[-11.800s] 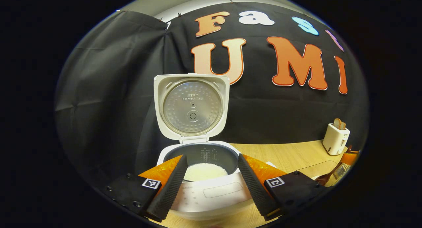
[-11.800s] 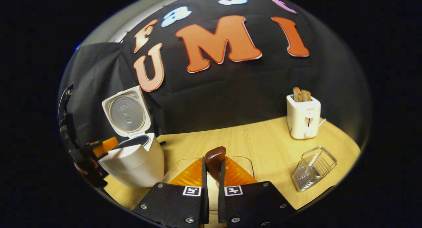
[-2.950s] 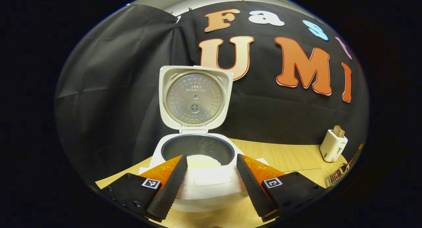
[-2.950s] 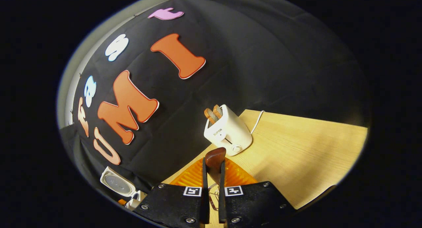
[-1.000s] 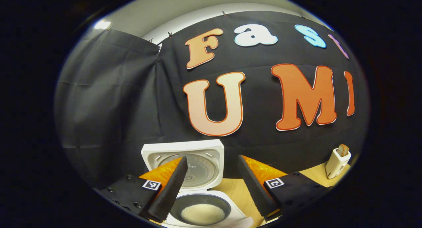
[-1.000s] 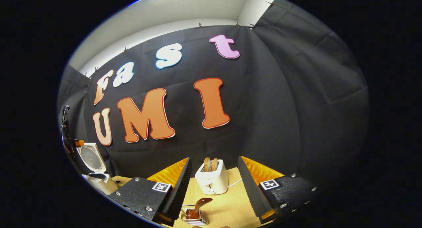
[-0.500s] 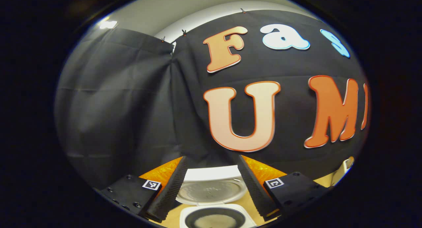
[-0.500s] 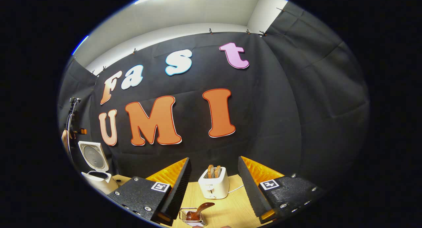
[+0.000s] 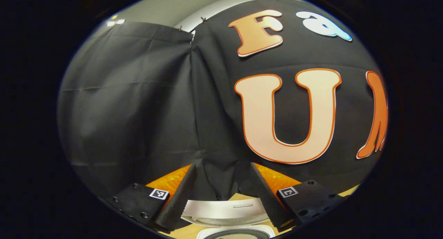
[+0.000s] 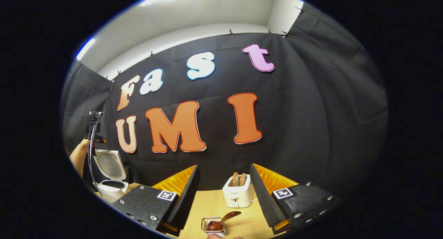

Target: Close the left gripper, press the button to open the rice cooker; take a wooden spoon from the chopstick holder with the right hand, scoop a spoonful of rice and pour it into the rice cooker, then put the wooden spoon back into the chopstick holder.

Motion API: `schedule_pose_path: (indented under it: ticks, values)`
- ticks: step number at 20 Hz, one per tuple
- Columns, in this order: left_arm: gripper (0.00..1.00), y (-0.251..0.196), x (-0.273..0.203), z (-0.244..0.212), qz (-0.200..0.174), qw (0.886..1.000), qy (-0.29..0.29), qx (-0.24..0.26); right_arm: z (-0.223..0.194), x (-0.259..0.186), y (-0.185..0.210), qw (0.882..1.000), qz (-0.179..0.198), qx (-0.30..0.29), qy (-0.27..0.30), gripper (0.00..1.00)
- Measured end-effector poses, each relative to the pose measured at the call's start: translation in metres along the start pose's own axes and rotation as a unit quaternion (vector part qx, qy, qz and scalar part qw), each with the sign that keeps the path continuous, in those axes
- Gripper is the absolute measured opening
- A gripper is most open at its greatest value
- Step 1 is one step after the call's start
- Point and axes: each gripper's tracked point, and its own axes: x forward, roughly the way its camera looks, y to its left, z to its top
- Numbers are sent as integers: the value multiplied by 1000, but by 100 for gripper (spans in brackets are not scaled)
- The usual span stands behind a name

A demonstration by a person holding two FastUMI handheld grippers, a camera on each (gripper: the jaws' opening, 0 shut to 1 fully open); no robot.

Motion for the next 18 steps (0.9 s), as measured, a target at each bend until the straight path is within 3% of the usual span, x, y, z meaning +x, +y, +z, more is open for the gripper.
schedule_pose_path:
  ticks: [2,4,6,12,16,18]
  values:
    - [95,-1,17,-16,-1,1000,30,-9,2,-6,2,1000,-2,-17,-5,86]
    - [97,-17,13,-41,-32,997,68,-31,8,-10,6,1000,3,-24,-16,86]
    - [96,-20,8,-44,-33,996,73,-34,10,-12,10,1000,11,-19,-20,86]
    - [98,-36,-28,-52,-79,992,97,-5,10,-10,6,999,10,9,-42,86]
    - [99,-40,-66,-52,-102,990,93,1,5,-10,28,998,43,27,-49,86]
    - [98,-39,-76,-58,-100,990,89,35,2,-7,36,997,55,32,-47,86]
